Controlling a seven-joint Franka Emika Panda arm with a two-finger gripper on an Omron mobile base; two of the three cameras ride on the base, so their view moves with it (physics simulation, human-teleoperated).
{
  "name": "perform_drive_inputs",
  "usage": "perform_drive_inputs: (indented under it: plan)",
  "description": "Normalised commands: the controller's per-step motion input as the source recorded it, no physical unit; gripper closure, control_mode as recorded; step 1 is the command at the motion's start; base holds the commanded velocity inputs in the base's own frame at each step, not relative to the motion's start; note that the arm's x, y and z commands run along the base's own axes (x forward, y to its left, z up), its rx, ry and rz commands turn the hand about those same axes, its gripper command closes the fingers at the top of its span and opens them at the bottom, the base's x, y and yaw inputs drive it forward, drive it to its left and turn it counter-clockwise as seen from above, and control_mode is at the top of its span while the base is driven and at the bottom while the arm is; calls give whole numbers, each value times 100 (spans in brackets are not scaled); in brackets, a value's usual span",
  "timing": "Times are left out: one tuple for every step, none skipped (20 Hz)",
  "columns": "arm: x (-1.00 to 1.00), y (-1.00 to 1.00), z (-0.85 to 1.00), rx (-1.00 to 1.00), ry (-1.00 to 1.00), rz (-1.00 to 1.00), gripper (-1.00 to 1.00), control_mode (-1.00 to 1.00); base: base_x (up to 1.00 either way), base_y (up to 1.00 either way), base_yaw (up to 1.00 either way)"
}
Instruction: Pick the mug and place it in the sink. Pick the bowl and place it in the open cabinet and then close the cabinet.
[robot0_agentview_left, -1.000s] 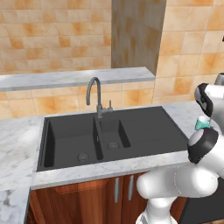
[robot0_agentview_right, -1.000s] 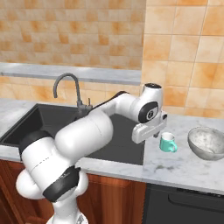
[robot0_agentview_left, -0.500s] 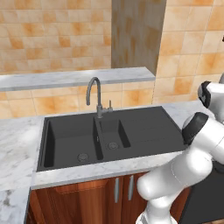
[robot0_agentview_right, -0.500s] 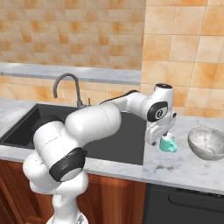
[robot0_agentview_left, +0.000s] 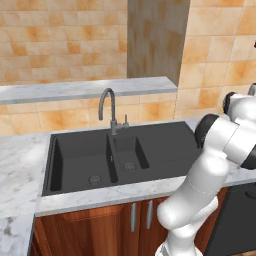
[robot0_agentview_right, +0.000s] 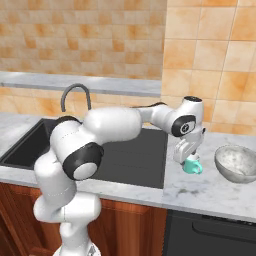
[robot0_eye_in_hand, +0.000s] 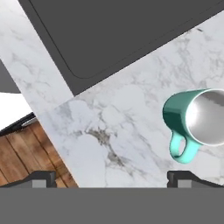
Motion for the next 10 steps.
perform_drive_inputs:
  plan:
    - [13,-12,-12,0,0,0,-100,-100,0,0,0]
    - [13,-15,-11,0,0,0,-100,-100,0,0,0]
    - [16,-10,-11,0,0,0,-100,-100,0,0,0]
    - [17,-6,-11,0,0,0,-100,-100,0,0,0]
    - [21,-4,-9,0,0,-1,-100,-100,0,0,0]
    - [24,0,-9,0,0,-3,-100,-100,0,0,0]
    - [27,0,-8,0,0,-4,-100,-100,0,0,0]
    - [31,0,-9,0,0,-4,-100,-100,0,0,0]
    - [30,-5,-14,0,0,-5,-100,-100,0,0,0]
    - [31,-9,-19,0,0,-6,-100,-100,0,0,0]
